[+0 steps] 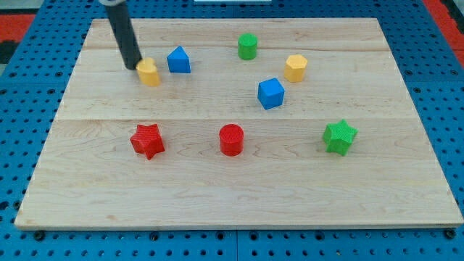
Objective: Push the red circle center of the board
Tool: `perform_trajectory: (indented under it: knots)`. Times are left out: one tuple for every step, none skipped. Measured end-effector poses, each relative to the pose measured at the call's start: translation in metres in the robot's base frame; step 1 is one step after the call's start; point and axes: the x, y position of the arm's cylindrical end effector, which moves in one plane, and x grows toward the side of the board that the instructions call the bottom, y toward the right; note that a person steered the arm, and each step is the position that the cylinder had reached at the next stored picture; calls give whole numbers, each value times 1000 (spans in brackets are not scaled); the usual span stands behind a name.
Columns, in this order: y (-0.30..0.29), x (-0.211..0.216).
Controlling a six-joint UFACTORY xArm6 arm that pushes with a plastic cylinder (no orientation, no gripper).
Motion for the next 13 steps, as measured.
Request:
perform_trajectory:
  knots:
    - [41, 48]
    - [10, 71]
    - [62, 70]
    - [108, 64]
    - [71, 63]
    - [55, 55]
    - [94, 42]
    - [124, 23]
    - [132, 34]
    - [113, 79]
    - [164, 123]
    - [187, 173]
    - [177, 194]
